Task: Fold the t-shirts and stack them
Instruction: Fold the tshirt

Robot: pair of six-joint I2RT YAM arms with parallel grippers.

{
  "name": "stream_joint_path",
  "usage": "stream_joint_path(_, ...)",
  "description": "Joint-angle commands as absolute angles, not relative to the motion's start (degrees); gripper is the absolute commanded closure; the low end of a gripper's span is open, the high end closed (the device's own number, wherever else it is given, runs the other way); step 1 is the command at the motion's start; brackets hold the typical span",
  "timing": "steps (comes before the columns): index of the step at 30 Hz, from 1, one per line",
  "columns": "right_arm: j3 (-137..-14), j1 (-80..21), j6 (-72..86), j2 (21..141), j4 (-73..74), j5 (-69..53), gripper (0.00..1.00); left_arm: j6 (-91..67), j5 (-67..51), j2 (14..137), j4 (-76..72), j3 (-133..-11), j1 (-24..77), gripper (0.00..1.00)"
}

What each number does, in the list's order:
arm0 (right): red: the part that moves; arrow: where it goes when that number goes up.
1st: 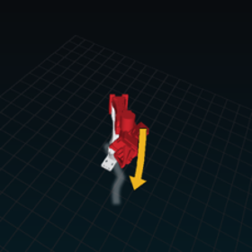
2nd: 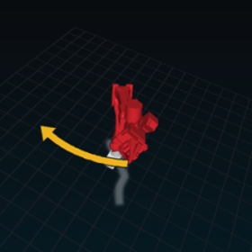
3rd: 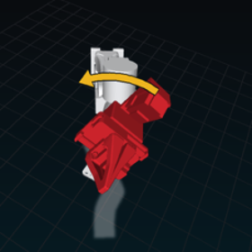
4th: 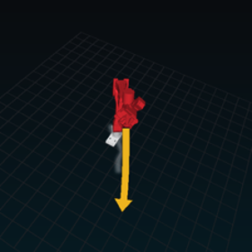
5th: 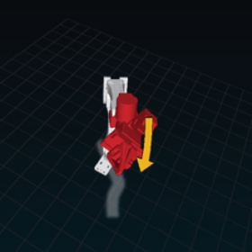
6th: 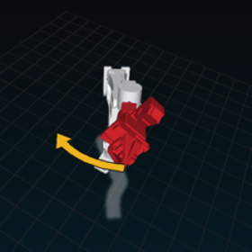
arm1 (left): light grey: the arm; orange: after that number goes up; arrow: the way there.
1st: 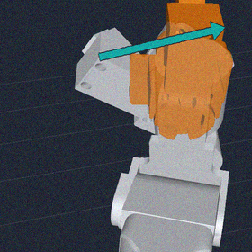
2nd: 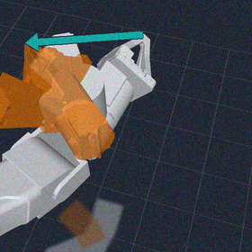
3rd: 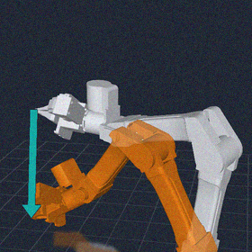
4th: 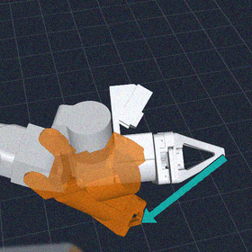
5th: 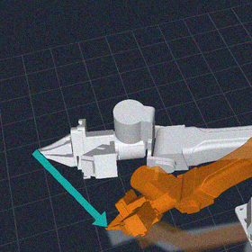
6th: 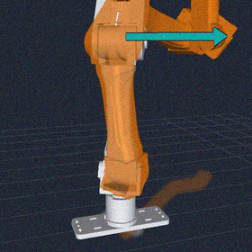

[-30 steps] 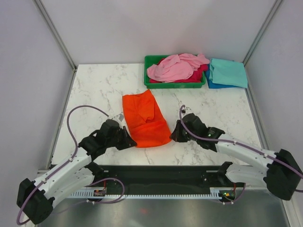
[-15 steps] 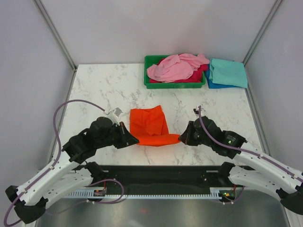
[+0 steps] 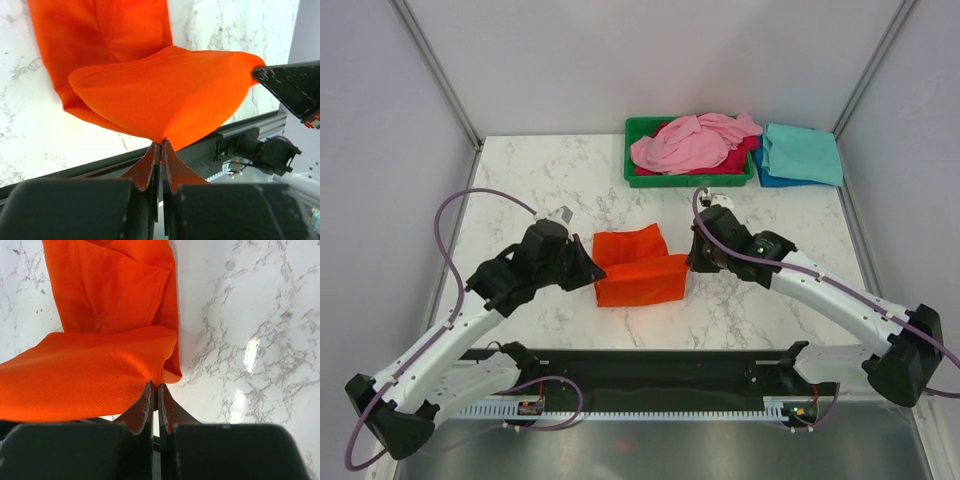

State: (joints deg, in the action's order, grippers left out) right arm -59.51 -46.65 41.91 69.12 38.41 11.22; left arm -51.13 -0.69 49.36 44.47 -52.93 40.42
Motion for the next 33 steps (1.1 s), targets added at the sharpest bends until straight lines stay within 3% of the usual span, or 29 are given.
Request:
stream_joint_path(1, -63.37, -43.34, 37.01, 71.97, 37.88, 10.64, 1.0, -46.68, -3.42, 50.8, 43.95, -54.15, 34.39, 0.94)
stream_joint_path(10, -71.7, -39.29, 31.73, 82.6, 37.09, 7.12, 1.0, -39.82, -14.14, 57.12, 40.35, -54.31, 21.11, 0.98)
stream_joint_path(21, -75.76, -38.67, 29.8, 84.46, 39.02, 3.43, 1.0, -38.5, -18.98, 58.18, 39.9, -54.23, 18.9, 0.98)
stream_joint_path(33, -87.52, -34.55, 25.32, 102.37, 39.11, -2.19, 1.0, -34.9, -27.15, 71.26, 35.33, -56.86, 9.06, 0.98)
